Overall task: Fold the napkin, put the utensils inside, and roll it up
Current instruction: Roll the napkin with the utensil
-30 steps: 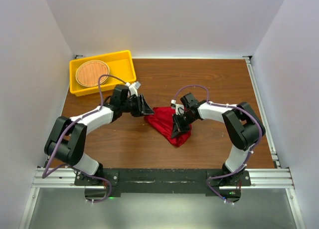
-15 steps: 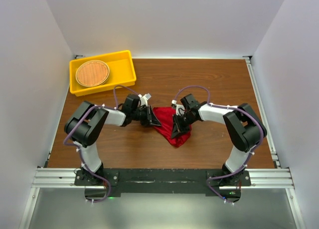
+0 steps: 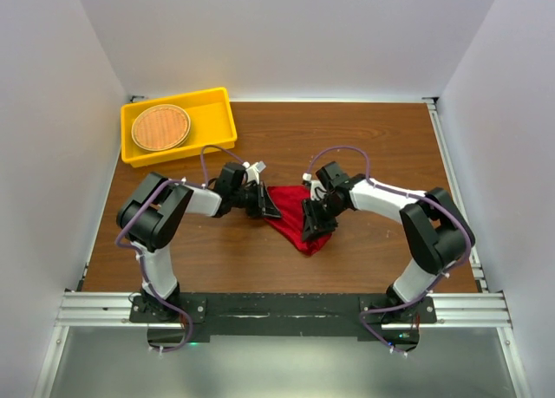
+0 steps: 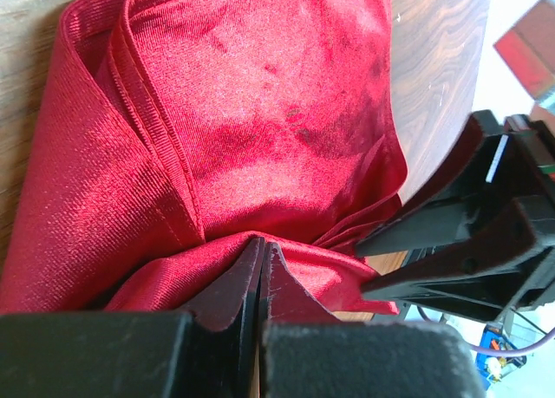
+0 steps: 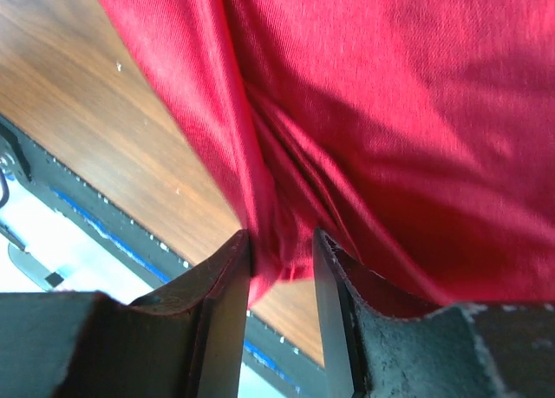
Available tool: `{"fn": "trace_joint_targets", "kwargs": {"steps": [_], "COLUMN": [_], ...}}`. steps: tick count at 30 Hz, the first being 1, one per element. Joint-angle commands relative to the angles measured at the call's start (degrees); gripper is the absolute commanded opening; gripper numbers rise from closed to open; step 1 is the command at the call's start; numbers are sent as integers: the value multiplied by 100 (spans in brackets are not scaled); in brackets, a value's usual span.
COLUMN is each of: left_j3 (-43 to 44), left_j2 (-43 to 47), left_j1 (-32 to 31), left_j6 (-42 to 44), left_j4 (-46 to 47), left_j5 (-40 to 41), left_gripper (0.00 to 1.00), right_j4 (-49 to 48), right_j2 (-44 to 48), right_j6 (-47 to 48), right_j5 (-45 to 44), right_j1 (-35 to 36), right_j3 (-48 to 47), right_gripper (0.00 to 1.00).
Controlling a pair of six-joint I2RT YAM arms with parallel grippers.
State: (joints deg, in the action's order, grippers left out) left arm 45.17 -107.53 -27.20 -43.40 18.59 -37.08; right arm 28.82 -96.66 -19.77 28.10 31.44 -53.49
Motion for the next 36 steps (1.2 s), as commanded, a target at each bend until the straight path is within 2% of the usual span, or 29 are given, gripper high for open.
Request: {"fn": "trace_joint_targets", "kwargs": {"steps": [1,10,15,18,22,32,36], "left_j3": [-175,62,80,97,106,194,150], "left_j2": [-216,-181,-199,-199,-207,-243,-278], "left_j1": [13,13,13,13,22,13,22], "left_j6": [411,525,525,543,525,534,499], "left_j4": [-514,-760,-787,-822,-831,-919,-866], "left_j5": [570,509,482,474,465,482,439], "left_gripper": [0,0,0,0,0,0,0], "right_j4": [555,37,167,738,950,537,677], "right_j2": [472,500,604,903,948,385,324], "right_j6": [79,-291,-265,-98,-62,-150,-53], "right_j5": [-156,3,-120,-655,-473,-331,-594], "right_j1": [20,20,29,169,292,538,521], "right_j3": [-100,630,411,-37,-354,-170,-91], "right_gripper": [39,30,37,43,48,47,42]}}
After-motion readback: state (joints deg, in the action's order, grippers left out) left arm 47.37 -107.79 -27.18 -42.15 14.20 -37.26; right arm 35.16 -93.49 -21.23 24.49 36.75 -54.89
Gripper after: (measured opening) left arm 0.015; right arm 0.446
